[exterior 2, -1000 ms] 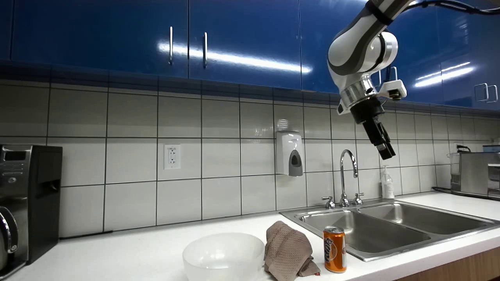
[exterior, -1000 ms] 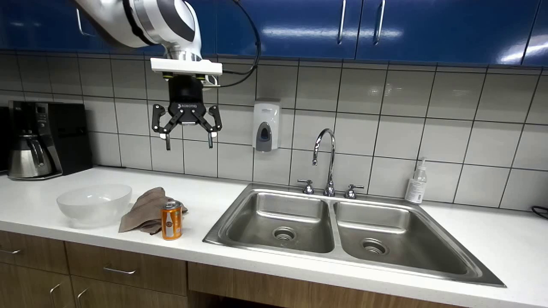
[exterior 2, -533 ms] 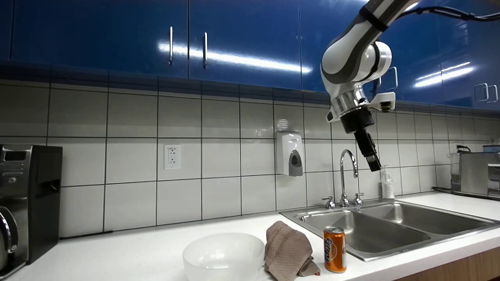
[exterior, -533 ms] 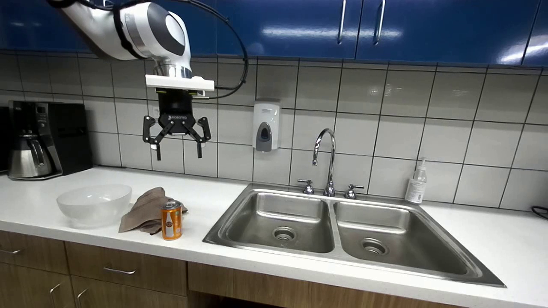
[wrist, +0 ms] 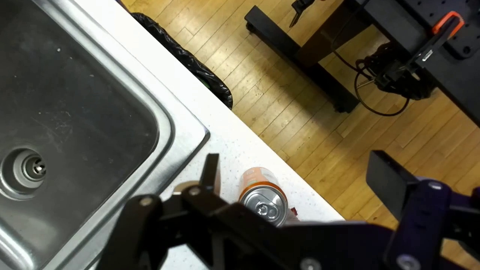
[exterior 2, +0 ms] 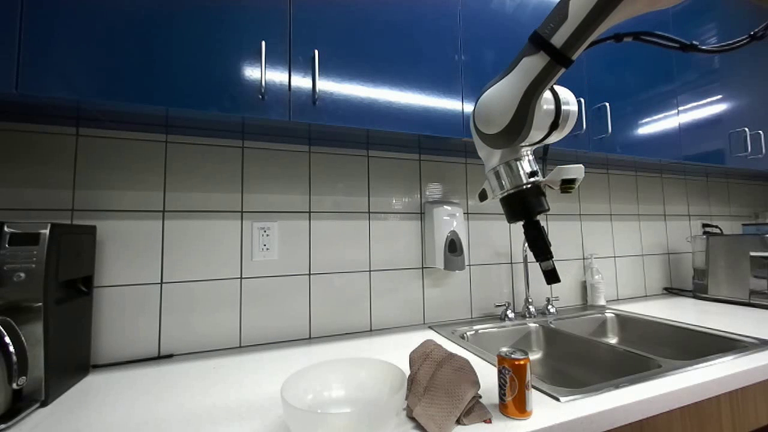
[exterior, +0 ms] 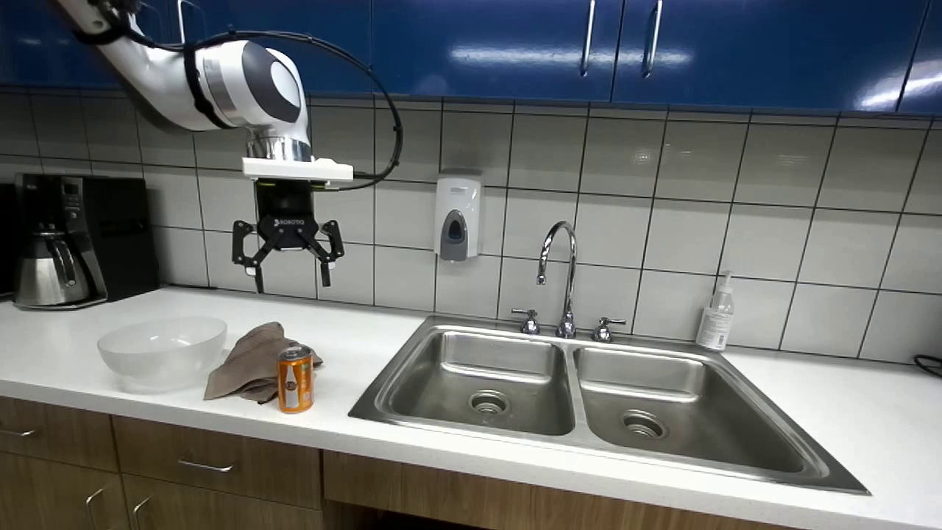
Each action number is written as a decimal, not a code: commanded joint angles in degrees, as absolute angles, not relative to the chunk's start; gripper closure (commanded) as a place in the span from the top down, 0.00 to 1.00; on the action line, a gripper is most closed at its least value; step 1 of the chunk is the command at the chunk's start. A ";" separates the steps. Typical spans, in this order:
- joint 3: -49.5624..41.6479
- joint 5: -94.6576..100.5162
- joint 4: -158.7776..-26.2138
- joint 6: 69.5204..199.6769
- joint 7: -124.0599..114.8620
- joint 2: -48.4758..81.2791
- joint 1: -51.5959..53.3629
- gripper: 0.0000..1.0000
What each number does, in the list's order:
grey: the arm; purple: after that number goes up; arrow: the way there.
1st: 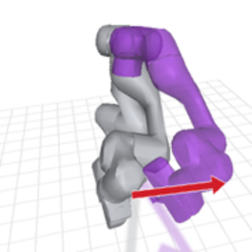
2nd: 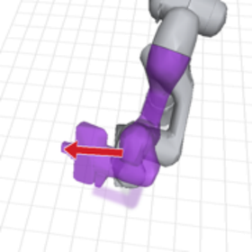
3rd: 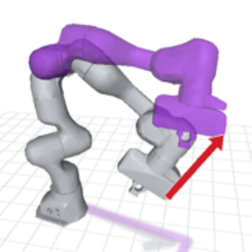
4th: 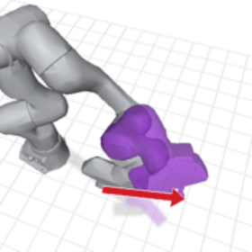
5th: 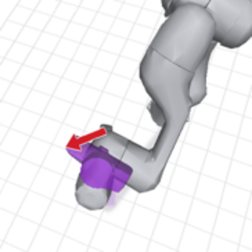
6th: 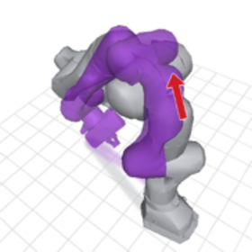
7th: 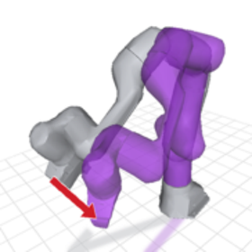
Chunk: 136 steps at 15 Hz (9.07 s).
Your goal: Put the brown towel in the bowl
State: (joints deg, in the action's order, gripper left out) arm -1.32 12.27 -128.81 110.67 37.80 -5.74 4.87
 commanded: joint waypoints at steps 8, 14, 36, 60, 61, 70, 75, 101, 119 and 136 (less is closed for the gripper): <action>3.29 9.60 -123.45 113.86 39.78 0.69 6.54 1.00; 5.67 9.89 -117.20 115.57 43.21 8.29 6.87 1.00; 9.06 12.19 -97.36 113.74 51.38 31.02 7.01 1.00; 9.44 12.39 -101.69 118.55 53.58 31.18 6.64 1.00; 9.53 12.59 -102.11 119.52 54.14 31.43 6.64 1.00; 9.61 14.52 -105.89 127.78 57.79 31.79 6.11 0.75; 9.42 14.50 -105.76 128.64 58.07 31.81 6.16 0.42; 10.02 11.98 -112.16 125.67 57.03 22.39 5.90 0.02; 9.54 12.82 -114.69 126.10 56.04 13.44 6.73 0.02; 9.47 13.55 -117.06 124.98 56.06 4.80 7.87 0.02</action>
State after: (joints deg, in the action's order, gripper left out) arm 9.17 12.84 -115.32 125.57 56.68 8.50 7.67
